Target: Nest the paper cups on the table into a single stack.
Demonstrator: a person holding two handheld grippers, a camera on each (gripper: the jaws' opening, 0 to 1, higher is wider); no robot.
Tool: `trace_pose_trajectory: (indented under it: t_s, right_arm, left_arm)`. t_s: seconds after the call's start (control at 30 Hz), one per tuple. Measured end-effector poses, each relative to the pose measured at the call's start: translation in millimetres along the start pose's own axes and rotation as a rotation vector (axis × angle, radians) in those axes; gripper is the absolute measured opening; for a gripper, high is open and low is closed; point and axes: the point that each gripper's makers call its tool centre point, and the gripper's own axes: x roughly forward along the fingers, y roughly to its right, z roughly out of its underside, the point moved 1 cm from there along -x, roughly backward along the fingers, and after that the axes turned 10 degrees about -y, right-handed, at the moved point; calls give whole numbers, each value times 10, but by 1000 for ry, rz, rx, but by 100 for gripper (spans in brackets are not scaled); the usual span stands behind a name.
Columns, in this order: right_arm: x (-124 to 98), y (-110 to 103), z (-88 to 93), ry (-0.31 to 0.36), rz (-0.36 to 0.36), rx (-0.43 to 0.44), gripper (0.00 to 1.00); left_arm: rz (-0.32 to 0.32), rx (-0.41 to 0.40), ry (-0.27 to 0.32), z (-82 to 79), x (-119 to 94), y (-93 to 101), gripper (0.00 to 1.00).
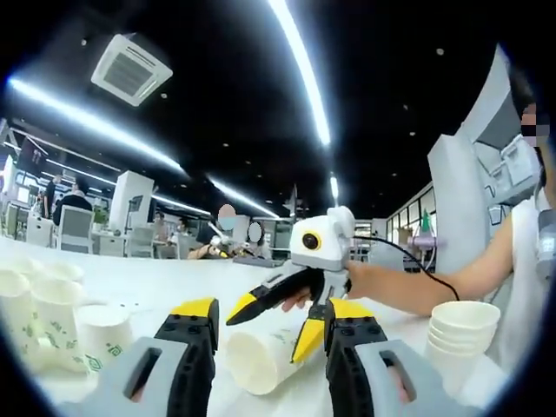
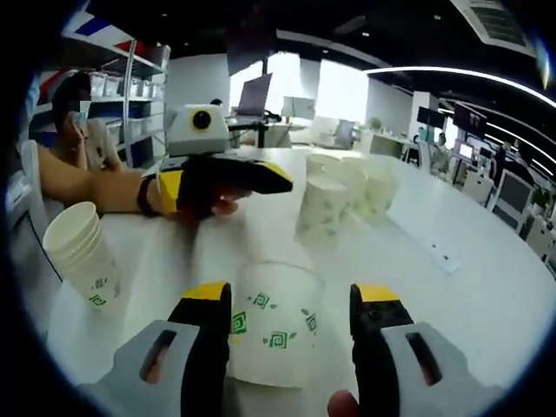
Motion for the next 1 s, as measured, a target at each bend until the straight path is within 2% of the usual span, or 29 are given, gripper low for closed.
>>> trace_pose_trajectory:
  t_s: [0.3,0.57,0.67,1.0]
  right_arm:
    - [56,97,39,-54,9,-12,58]
    - [149,40,100,-88,6,-13,58]
    - [137,34,156,-110,32,-44,59]
    - [116,-73,229,-64,41,-49,60]
  left_arm:
    - [7,3,-2,7,18,-1,52]
    - [9,6,-1,2,12,-10,52]
    - [21,-7,2,13,30,-6,52]
    - [2,-26,27,-34,0,-94,52]
